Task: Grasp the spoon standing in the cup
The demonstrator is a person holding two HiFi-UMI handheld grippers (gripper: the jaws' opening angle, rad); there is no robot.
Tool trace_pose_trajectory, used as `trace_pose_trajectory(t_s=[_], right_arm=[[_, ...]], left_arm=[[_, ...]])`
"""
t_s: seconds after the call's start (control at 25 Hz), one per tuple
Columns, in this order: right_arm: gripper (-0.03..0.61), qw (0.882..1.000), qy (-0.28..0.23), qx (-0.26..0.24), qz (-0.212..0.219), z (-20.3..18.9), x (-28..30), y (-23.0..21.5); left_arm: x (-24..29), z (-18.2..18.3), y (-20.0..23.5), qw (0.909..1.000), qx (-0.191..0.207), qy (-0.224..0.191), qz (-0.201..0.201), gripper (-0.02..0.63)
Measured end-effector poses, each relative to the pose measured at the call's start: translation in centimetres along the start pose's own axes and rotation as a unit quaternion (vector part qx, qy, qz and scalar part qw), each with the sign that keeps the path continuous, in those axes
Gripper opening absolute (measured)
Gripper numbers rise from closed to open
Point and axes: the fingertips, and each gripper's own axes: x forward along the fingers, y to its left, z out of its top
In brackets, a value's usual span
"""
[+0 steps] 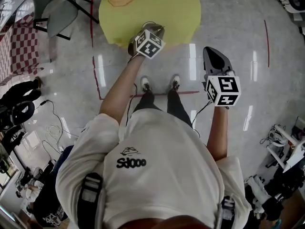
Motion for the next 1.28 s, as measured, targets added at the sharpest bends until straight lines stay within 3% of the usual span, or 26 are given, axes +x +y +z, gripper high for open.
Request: trace_pose_trajectory(t_s=[0.2, 0.36, 0.68, 0.96, 1.28], right_arm=[[0.021, 1.000, -0.008, -0.005, 0.007, 0.3, -0.2, 0.3], [0.021, 1.000, -0.018, -0.011, 0.018, 0.8, -0.4, 1.0], [0.022, 0.997, -0.043, -0.033, 0.048, 4.3, 1.1, 3.7], [0.021, 0.993, -0.073, -0.062, 0.074, 7.7, 2.1, 6.5], [0.023, 0.983, -0.116, -0.109, 0.091, 12.1, 1.7, 8.0]], left_arm=[[-0.3, 0.2, -0.3, 0.9996, 0.024, 0.000, 0.015, 0.032], [-2.0, 0.4, 0.2, 0.9992, 0.018, -0.012, 0.034, 0.032], [-8.5, 2.7, 2.9, 0.9952, 0.003, -0.079, 0.058, 0.032], [-16.0, 4.2, 5.6, 0.9833, -0.031, -0.148, 0.101, 0.032], [-23.7, 5.5, 7.5, 0.9644, -0.058, -0.199, 0.164, 0.032]])
